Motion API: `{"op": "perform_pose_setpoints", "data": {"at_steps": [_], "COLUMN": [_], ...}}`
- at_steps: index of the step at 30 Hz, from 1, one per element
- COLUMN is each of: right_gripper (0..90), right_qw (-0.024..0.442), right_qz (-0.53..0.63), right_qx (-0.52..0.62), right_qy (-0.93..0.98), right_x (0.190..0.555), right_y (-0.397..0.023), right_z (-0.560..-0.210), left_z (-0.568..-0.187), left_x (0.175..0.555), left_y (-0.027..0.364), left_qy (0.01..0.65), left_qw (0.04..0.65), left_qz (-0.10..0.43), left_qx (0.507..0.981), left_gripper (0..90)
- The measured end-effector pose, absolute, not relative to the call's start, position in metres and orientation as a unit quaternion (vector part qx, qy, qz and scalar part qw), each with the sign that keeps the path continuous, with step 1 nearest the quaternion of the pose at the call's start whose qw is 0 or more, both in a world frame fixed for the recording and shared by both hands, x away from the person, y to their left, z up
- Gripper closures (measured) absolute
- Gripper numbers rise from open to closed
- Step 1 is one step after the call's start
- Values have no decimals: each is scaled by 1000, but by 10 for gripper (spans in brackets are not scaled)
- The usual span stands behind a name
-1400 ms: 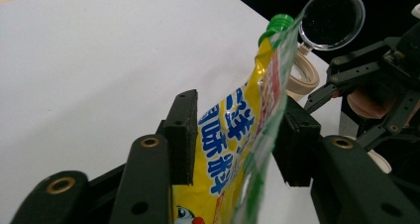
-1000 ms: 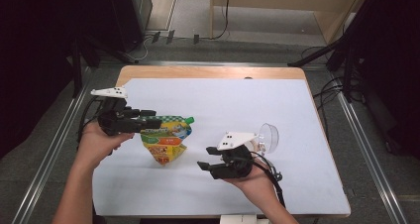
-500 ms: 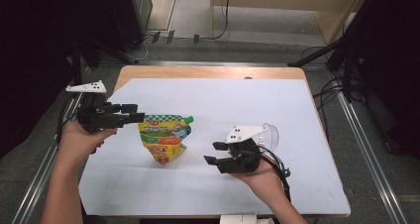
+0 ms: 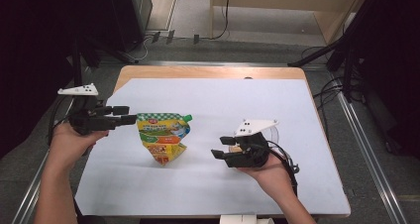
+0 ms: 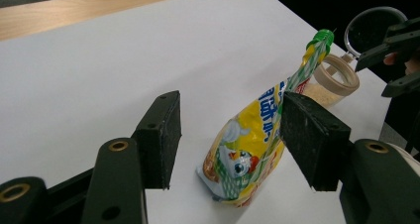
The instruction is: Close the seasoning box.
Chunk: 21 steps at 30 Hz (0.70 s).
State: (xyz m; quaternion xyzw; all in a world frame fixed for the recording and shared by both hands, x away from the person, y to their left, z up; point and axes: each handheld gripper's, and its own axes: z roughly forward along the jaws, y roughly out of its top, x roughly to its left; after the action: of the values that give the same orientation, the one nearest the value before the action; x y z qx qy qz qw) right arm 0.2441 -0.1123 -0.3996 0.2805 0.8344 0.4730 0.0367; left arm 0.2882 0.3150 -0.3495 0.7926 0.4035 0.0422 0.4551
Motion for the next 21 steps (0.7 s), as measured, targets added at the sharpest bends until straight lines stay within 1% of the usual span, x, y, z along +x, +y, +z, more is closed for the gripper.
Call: {"op": "perform_pose_setpoints", "data": {"at_steps": [9, 12, 17, 21], "right_gripper": [505, 509, 514, 526], "right_qw": [49, 50, 64, 76], "right_qz": [481, 482, 483, 490], "right_qx": [290, 292, 298, 311], "right_qy": [826, 825, 821, 811], "right_x": [248, 250, 252, 255], "right_y": [-127, -130, -140, -156], "right_z": [-389, -386, -380, -373], "left_z": [-359, -363, -373, -383], "left_x": [289, 290, 294, 299], "left_y": [326, 325, 321, 314], "left_qy": [415, 414, 412, 412], "left_qw": [451, 451, 446, 437], "left_qz": [47, 49, 52, 58], "left_qx": [789, 789, 793, 798], "left_gripper": [421, 423, 421, 418]}}
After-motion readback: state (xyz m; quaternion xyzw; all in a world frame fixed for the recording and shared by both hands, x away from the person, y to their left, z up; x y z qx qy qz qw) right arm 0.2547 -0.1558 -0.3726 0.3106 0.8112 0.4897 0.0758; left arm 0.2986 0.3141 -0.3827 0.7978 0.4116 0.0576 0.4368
